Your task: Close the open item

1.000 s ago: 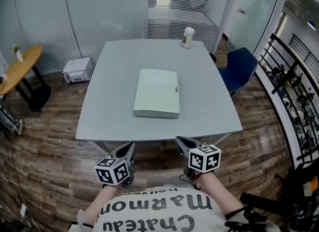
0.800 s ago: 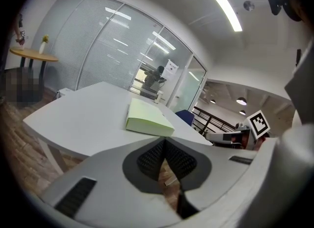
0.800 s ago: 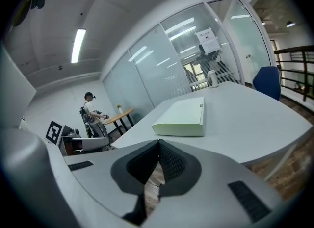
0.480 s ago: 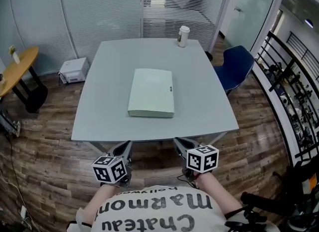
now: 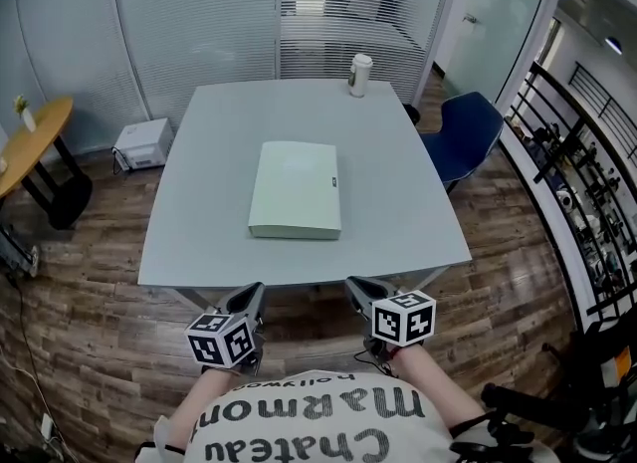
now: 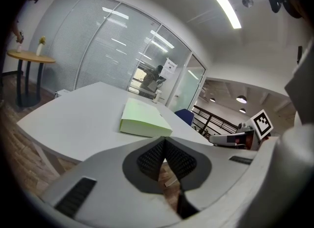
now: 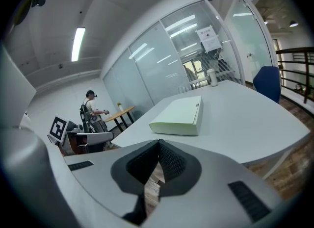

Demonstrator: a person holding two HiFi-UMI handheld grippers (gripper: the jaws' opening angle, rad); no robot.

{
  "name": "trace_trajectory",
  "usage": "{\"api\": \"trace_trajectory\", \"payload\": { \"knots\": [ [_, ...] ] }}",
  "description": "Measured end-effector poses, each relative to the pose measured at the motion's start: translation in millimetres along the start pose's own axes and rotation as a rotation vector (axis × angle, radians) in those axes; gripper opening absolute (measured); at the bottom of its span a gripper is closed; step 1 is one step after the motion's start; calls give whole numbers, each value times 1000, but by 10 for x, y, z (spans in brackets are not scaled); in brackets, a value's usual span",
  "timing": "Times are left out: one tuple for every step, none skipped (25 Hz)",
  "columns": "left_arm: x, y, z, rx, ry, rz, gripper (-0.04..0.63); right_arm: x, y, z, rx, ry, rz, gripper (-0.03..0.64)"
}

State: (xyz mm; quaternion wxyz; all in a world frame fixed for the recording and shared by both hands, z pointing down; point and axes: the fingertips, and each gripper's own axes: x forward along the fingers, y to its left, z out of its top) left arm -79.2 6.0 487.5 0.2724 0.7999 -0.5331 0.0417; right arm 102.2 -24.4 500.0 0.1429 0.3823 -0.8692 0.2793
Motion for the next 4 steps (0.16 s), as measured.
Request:
{"api": "trace_trajectory", "payload": {
  "knots": [
    [6,-7,8,0,-2,-1,23,-4,-10,7,0,-1,-1,0],
    [13,-13,15,0,-3,-2,23,-6,-21,16,0,-2,-2,0],
    [21,-19,23,1,-4,-3,23,-8,-31,27,1,-3,-4,0],
    [28,-24,31,2,-4,-4,23,-9,-40,38,1,-5,-5,0]
  ]
}}
